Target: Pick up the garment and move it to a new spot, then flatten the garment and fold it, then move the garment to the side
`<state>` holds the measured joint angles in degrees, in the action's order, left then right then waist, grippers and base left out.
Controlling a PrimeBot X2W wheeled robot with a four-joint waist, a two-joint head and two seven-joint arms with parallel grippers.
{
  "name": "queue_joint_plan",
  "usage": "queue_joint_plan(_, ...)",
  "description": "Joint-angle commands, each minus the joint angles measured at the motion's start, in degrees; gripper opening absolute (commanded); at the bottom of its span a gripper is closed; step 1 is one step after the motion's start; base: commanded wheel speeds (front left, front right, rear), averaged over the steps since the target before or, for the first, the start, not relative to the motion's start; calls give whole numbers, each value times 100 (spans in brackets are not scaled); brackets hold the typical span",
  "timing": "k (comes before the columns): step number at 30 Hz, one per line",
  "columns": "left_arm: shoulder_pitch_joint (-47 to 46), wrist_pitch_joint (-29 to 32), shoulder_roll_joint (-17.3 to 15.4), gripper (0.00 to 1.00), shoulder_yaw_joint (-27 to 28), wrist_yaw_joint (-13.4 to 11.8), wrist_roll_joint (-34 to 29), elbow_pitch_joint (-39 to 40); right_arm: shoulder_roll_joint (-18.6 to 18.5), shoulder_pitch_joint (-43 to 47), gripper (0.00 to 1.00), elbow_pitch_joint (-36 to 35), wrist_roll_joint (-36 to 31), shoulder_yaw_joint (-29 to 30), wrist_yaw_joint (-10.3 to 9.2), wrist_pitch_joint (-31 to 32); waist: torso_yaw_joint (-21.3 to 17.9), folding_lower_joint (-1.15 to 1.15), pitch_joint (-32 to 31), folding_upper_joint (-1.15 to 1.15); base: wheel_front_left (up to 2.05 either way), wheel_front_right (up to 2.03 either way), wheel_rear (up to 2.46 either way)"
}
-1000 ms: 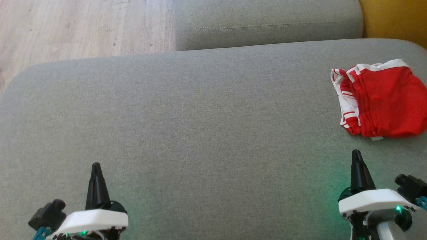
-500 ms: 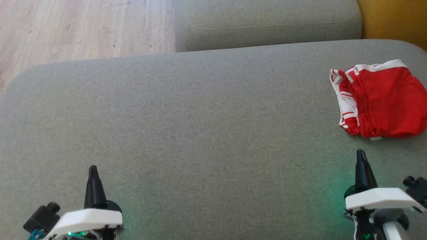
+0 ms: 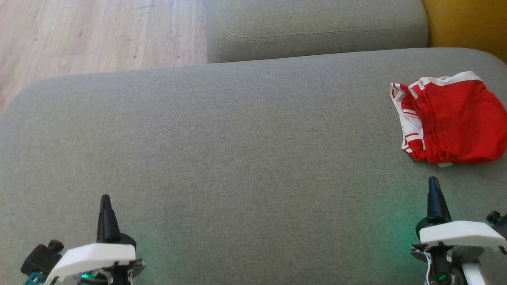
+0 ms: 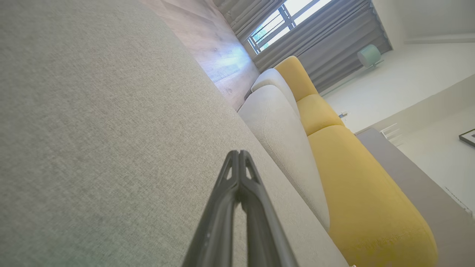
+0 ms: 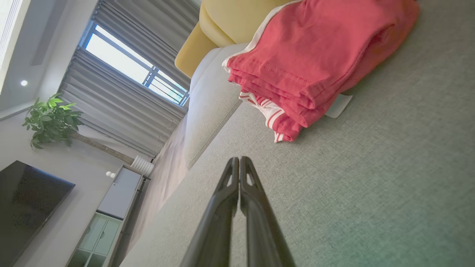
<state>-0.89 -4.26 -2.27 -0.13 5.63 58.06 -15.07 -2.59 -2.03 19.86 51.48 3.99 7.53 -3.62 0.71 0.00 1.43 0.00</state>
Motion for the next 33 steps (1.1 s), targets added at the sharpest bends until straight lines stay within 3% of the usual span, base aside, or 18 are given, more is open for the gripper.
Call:
queue_joint_plan(1, -268, 41, -33, 0, 139, 42, 102, 149, -19, -306, 0, -225, 136, -37, -2, 31, -1, 0, -1, 0, 0, 0, 0)
queue_joint_plan(33, -402, 567, -48, 0, 408, 115, 1778, 124, -24, -362, 0, -407, 2131, 110, -3, 528, -36, 0, -64, 0, 0, 0, 0)
